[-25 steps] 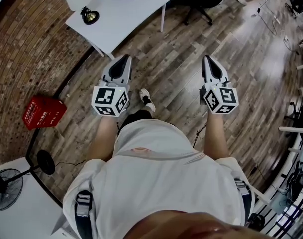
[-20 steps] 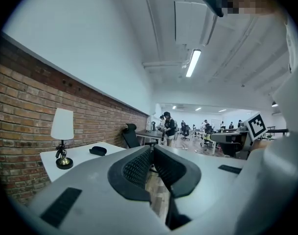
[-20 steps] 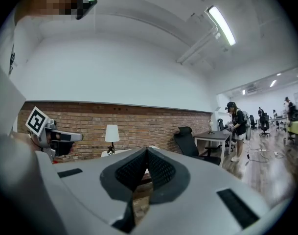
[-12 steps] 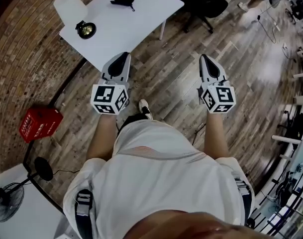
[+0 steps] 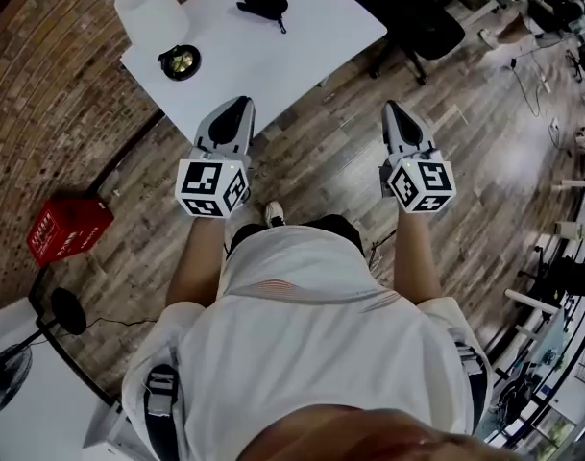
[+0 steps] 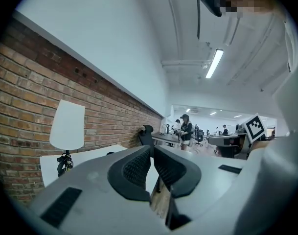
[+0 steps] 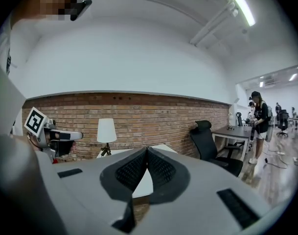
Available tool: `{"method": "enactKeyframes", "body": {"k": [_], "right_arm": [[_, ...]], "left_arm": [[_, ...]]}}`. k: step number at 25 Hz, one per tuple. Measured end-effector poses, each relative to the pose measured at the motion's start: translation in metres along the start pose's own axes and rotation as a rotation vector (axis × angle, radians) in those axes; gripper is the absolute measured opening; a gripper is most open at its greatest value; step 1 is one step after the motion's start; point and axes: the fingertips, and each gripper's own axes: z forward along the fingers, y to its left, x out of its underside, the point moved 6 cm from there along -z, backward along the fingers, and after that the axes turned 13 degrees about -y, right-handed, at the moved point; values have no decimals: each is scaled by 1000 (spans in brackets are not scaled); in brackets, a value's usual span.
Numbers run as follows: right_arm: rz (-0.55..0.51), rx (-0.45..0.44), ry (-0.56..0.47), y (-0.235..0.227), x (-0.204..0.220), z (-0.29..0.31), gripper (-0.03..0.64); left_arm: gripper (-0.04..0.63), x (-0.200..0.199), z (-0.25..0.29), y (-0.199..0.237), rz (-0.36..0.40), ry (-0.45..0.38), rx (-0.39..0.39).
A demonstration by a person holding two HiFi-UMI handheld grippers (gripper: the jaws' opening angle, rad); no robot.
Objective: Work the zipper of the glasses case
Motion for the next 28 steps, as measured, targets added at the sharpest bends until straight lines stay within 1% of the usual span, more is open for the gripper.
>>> {"method": "enactKeyframes", "body": {"k": [3, 5, 8, 13, 16, 19, 23, 25, 28], "right_arm": [[8, -22, 7, -5, 2, 24, 51], [16, -42, 2, -7, 3, 44, 51], [10, -95, 8, -6, 5, 76, 51], [20, -197, 19, -17, 15, 146, 51], [27, -269, 15, -29, 16, 194, 51], [25, -317, 11, -51, 18, 239, 51], [45, -370, 20, -94, 22, 295, 51], [53, -382, 30, -121, 24, 321, 51], [73, -405, 34, -154, 27, 357, 51]], "left_arm": [[29, -3, 8, 11, 18, -5, -13], [29, -3, 14, 22, 23, -8, -37], [29, -2, 21, 38, 23, -17, -79], [29, 3, 45, 65, 30, -21, -181], [29, 4, 68, 78, 56, -17, -249], [29, 4, 103, 89, 70, -17, -301], [29, 3, 159, 97, 91, -14, -359], [29, 3, 188, 96, 102, -12, -380], [29, 6, 221, 96, 133, 12, -419]]}}
